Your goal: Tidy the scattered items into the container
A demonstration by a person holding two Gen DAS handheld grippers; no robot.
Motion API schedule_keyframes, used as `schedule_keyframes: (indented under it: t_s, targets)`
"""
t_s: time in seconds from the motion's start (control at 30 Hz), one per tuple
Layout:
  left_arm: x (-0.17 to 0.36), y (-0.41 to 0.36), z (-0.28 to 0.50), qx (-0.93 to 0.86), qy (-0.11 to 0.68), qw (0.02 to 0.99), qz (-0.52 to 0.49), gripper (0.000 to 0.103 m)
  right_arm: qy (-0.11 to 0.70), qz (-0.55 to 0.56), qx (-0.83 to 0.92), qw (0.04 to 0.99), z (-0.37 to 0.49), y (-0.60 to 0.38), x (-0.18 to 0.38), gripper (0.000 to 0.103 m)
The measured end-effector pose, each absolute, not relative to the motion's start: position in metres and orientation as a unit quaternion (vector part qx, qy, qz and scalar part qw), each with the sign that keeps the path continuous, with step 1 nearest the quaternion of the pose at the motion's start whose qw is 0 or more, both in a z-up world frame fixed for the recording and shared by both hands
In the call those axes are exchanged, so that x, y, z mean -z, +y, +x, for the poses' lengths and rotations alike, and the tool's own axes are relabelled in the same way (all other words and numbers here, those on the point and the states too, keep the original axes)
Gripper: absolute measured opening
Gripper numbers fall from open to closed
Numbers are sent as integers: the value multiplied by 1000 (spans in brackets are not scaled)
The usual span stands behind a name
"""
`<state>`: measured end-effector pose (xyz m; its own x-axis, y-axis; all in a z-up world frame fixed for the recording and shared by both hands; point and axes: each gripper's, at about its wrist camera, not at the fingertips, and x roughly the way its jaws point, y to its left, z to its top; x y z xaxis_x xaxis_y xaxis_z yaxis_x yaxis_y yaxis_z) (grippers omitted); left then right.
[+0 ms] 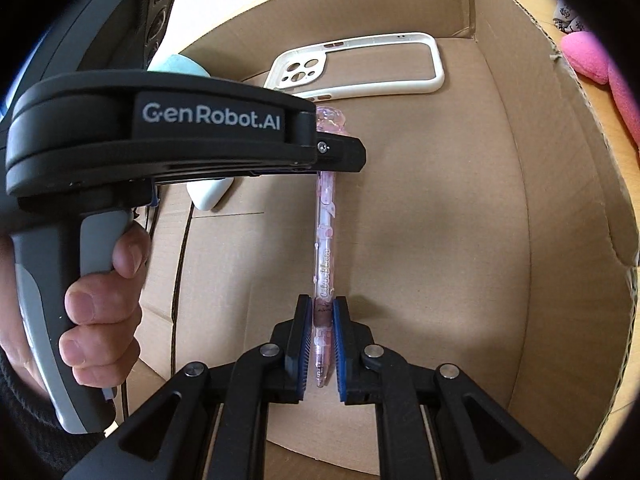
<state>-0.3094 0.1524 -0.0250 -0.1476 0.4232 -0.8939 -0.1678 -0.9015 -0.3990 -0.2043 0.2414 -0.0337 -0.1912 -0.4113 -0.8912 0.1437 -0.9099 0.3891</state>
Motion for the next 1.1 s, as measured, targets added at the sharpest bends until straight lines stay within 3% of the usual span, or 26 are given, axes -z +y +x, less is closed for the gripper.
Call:
schedule_keyframes:
  t_s: [0.1, 0.17, 0.23, 0.3, 0.37, 0.43, 0.53, 0.6, 0.8, 1.1]
  targets:
    - [22, 150, -305, -754, -107, 193, -619, 26, -108, 606, 769, 170, -201, 244, 32, 11]
    - [15, 146, -300, -764, -98, 184, -611, 36, -112, 602, 775, 158, -197, 248, 30, 24]
    - [1, 142, -291, -780, -86, 181, -593, 42, -114, 592, 784, 148, -190, 251, 23, 47]
    - [-19, 132, -278, -801, -85, 183, -564, 49, -112, 581, 794, 139, -180, 254, 16, 50]
    - [-44, 121, -259, -830, -77, 179, -523, 70, -101, 560, 811, 135, -164, 254, 5, 50]
    - [-71, 106, -231, -862, -63, 172, -473, 83, -88, 527, 835, 128, -143, 254, -10, 53]
    - [-97, 82, -186, -899, -39, 147, -410, 91, -83, 458, 877, 121, -114, 254, -36, 67]
    - [-104, 67, -154, -920, -21, 115, -373, 102, -75, 407, 904, 106, -93, 257, -51, 75]
    - [-77, 27, -78, -949, 16, 27, -314, 103, -20, 311, 949, 48, -57, 234, -36, 78]
    - [-21, 11, -44, -957, 37, -5, -288, 103, 20, 272, 961, 53, -50, 208, -8, 78]
